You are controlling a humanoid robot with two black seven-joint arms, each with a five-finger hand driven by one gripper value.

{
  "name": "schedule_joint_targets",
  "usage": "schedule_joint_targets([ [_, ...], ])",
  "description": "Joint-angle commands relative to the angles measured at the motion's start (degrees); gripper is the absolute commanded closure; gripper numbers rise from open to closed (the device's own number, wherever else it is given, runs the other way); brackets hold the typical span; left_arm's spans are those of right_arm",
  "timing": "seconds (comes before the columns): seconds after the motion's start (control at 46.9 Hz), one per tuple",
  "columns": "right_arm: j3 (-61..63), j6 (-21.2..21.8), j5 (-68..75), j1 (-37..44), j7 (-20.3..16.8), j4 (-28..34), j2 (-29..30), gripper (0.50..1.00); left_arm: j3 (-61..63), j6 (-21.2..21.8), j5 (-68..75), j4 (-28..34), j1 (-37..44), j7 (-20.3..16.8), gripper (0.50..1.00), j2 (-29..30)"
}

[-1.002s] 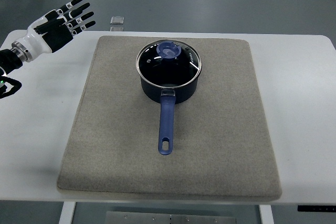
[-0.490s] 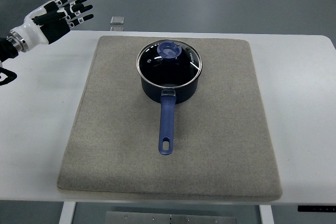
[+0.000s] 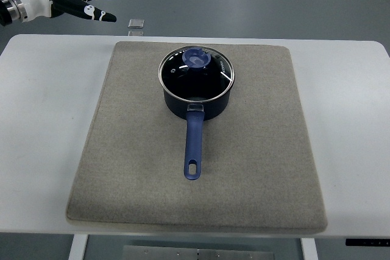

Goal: Open pot lid and place left with left hand
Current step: 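Move the left hand forward toward the saucepan lid, then lower the left hand over the lid and reach for the blue knob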

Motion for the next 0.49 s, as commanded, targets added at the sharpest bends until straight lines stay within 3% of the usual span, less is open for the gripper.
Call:
schedule_joint_targets([
  [0.0,0.1,0.0,0.0,0.0,0.0,0.0,0.0,0.585,-0.1,0.0,5.6,-3.1,-1.0,-0.4,0.508,1.5],
  [0.277,0.0,0.1,0.0,0.0,0.0,0.0,0.0,0.585,0.4,0.0,21.6,-9.5,-4.1,-0.5,0.508,0.9],
  [0.469,0.0,0.1,0.0,0.0,0.0,0.0,0.0,0.585,7.4,0.0,28.9,-14.3,-8.8,-0.5,0.51,0.3],
])
